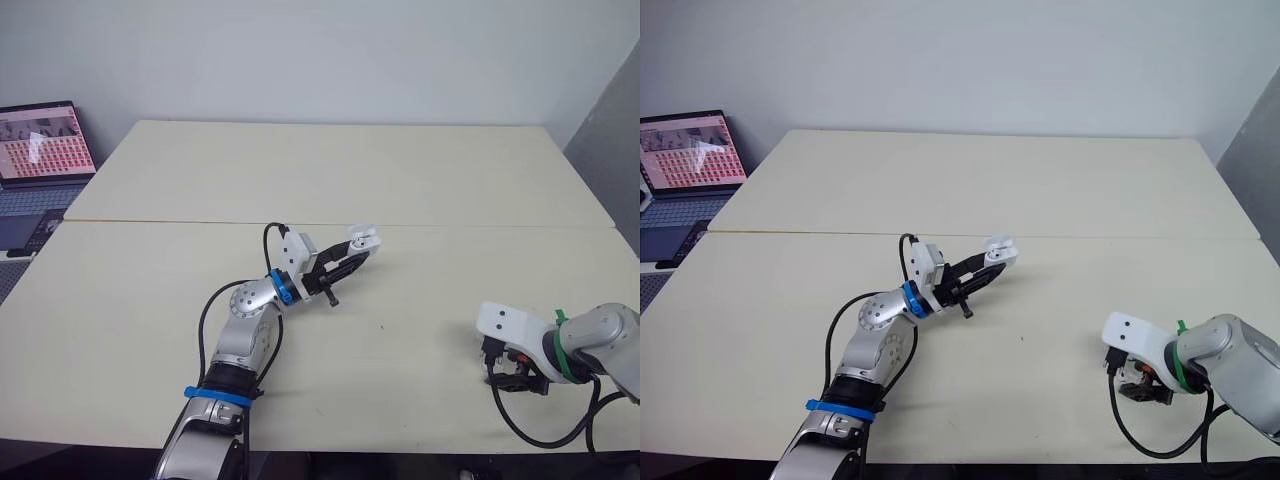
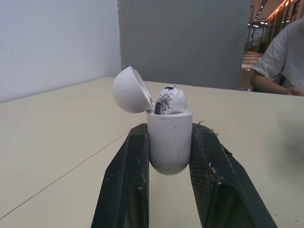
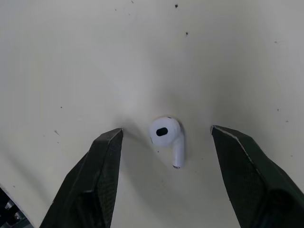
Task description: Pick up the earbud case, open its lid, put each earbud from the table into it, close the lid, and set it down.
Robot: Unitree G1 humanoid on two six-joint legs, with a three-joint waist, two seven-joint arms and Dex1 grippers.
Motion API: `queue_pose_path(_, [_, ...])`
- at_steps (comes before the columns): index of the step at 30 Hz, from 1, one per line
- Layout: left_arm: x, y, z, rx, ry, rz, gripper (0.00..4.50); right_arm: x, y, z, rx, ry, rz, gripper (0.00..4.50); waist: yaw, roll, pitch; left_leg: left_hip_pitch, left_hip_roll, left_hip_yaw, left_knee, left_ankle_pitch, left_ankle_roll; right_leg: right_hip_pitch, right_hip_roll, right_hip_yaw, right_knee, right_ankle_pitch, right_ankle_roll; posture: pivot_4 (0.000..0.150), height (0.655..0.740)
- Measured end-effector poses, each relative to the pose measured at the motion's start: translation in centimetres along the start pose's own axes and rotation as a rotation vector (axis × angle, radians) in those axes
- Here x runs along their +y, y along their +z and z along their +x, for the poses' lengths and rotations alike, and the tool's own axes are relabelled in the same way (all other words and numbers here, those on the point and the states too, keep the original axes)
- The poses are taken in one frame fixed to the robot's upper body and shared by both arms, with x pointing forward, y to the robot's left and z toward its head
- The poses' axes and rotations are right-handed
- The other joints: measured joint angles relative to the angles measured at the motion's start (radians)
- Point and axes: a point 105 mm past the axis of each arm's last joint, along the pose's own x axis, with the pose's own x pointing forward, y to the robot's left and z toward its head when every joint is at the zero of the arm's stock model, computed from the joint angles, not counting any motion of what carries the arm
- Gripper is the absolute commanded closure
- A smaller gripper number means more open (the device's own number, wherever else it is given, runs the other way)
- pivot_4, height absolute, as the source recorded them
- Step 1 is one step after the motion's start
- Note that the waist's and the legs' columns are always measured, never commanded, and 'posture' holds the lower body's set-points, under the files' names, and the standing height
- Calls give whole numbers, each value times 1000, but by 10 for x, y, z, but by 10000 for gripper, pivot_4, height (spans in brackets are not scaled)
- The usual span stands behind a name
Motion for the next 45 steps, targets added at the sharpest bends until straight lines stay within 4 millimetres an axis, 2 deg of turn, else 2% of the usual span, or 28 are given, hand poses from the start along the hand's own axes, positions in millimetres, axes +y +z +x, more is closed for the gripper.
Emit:
queue_pose_path(5, [0,0,-1,-1,2,2,37252,0,0,0,3,-7,5,39133,0,0,0,0,0,0,0,0,0,0,0,0,0,0,0,1500,7400])
queue_pose_path(6, [0,-1,-1,-1,2,2,37252,0,0,0,3,-7,3,41282,0,0,0,0,0,0,0,0,0,0,0,0,0,0,0,1500,7400])
queue_pose_path(12, [0,-7,-2,10,10,-16,37252,0,2,0,-2,-5,-9,41161,0,0,0,0,0,0,0,0,0,0,0,0,0,0,0,1500,7400])
queue_pose_path(15, [0,-6,-2,2,11,-10,37252,-1,10,0,-48,-13,-51,41161,0,0,0,0,0,0,0,0,0,0,0,0,0,0,0,1500,7400])
queue_pose_path(20, [-3,-6,2,-11,8,-20,37252,-25,49,-3,-299,-151,-123,41161,-1,0,0,0,0,1,0,0,0,-1,0,0,0,0,0,1500,7400])
queue_pose_path(23, [-9,-5,9,-29,-1,-35,37252,-45,89,-13,-592,-276,-95,41161,-2,-1,0,0,0,0,0,0,0,-1,0,0,1,0,0,1500,7400])
queue_pose_path(27, [-14,-4,18,-43,-3,-59,37252,-55,133,-38,-1001,-361,18,41161,-3,-1,0,-2,0,1,0,2,-4,-3,0,1,2,0,0,1500,7400])
queue_pose_path(32, [-12,13,35,-91,3,-37,37252,-60,163,-68,-1290,-400,177,41161,-4,-1,0,-2,0,1,1,2,-4,-3,0,1,3,0,0,1500,7400])
queue_pose_path(36, [-13,23,45,-126,12,-50,37252,-53,176,-78,-1397,-374,240,41161,-6,0,0,-2,0,1,0,2,-4,-4,0,1,2,0,0,1500,7400])
queue_pose_path(45, [-12,28,46,-151,20,-94,37252,-42,181,-72,-1416,-349,246,41161,-20,0,0,-2,0,1,0,2,-4,-4,1,1,3,0,0,1500,7400])
